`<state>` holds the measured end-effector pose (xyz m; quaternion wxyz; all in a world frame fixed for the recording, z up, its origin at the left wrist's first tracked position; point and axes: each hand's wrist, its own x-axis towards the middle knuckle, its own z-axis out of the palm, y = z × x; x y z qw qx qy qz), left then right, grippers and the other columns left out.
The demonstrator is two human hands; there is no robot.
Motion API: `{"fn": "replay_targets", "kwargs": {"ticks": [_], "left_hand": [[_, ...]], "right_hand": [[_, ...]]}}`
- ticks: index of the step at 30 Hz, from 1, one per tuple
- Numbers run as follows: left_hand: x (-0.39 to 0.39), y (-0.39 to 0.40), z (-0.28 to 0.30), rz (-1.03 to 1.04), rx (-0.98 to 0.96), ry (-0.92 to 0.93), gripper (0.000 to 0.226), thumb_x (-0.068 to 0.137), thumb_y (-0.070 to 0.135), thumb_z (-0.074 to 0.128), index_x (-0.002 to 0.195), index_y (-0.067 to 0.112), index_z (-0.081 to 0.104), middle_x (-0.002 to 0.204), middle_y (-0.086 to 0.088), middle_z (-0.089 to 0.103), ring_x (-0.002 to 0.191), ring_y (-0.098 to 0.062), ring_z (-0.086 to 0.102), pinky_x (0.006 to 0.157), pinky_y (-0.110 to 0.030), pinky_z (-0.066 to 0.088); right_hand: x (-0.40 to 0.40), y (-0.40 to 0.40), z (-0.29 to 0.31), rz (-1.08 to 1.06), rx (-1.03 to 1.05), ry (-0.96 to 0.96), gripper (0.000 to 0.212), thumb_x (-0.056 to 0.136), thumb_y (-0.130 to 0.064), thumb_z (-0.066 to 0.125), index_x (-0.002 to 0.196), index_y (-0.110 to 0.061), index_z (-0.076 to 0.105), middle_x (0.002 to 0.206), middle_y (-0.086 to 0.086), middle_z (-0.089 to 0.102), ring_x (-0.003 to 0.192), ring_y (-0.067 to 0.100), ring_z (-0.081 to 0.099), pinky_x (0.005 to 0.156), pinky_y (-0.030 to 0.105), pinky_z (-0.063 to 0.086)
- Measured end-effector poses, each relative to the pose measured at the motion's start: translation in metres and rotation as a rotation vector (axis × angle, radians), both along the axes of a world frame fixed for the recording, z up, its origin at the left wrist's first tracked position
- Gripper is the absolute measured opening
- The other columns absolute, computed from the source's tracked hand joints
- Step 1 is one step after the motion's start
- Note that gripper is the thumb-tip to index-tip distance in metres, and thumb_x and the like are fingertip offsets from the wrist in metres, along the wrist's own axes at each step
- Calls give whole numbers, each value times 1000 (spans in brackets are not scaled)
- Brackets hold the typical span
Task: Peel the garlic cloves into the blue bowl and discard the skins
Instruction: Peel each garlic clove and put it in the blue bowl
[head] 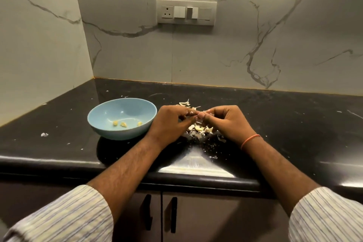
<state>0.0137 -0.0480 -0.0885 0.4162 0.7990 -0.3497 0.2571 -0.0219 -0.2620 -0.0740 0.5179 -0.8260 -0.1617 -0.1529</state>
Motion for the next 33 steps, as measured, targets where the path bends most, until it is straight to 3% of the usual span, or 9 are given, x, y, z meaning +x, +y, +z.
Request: {"fn": "replay_targets", "kwargs": {"ticks": [2, 6, 8, 13, 18, 24, 29, 33], "left_hand": [[0, 0, 0, 17, -41, 0, 22, 94, 33, 80, 112, 23, 84, 101, 9, 82, 91, -3, 76, 81, -37, 63], [-1, -1, -2, 28, -40, 14, 19, 93, 31, 81, 109, 22, 85, 98, 12, 82, 90, 1, 76, 83, -31, 63], [0, 0, -2, 17, -39, 44, 19, 92, 30, 82, 109, 21, 84, 99, 12, 81, 91, 2, 76, 85, -30, 63], [0, 0, -2, -16, -17, 96, 21, 92, 34, 82, 110, 22, 84, 97, 12, 81, 90, -2, 77, 83, -37, 64], [-5, 0, -2, -6, 23, 82, 16, 93, 29, 81, 108, 26, 84, 86, 9, 81, 79, -16, 78, 73, -43, 63], [-12, -1, 0, 13, 19, 80, 12, 91, 24, 81, 103, 22, 85, 81, 10, 80, 75, -15, 77, 72, -39, 64], [-16, -1, 3, 23, 33, 75, 11, 91, 23, 82, 101, 20, 85, 79, 11, 78, 70, -10, 74, 66, -25, 61], [-20, -2, 5, 24, 26, 104, 8, 89, 22, 83, 95, 17, 84, 78, 11, 78, 69, -6, 74, 65, -18, 59]], "right_hand": [[-1, 1, -2, 7, -48, -47, 23, 82, -33, 88, 97, -17, 84, 84, 6, 81, 81, 28, 77, 78, 41, 62], [-2, -4, -6, -77, -189, -186, 21, 81, -32, 90, 95, -18, 84, 79, -11, 79, 74, 1, 75, 69, 22, 58], [-2, -5, -7, -71, -199, -209, 21, 82, -33, 89, 95, -16, 84, 79, -12, 78, 73, -1, 74, 68, 18, 57], [1, -4, -9, -79, -212, -242, 22, 86, -37, 86, 95, -17, 85, 79, -10, 79, 74, 2, 75, 71, 23, 61], [-1, -3, -11, -132, -213, -298, 14, 89, -32, 84, 91, -19, 85, 72, -12, 76, 65, 1, 70, 63, 19, 53], [-7, 1, -10, -203, -345, -441, 14, 88, -33, 84, 85, -20, 85, 70, -11, 75, 61, 4, 67, 58, 21, 51], [-10, 2, -9, -214, -418, -489, 17, 89, -34, 81, 84, -18, 84, 72, -7, 75, 61, 8, 66, 58, 33, 56], [-9, 5, -10, -214, -481, -535, 21, 91, -36, 78, 79, -18, 82, 68, -7, 73, 58, 8, 63, 57, 30, 54]]}}
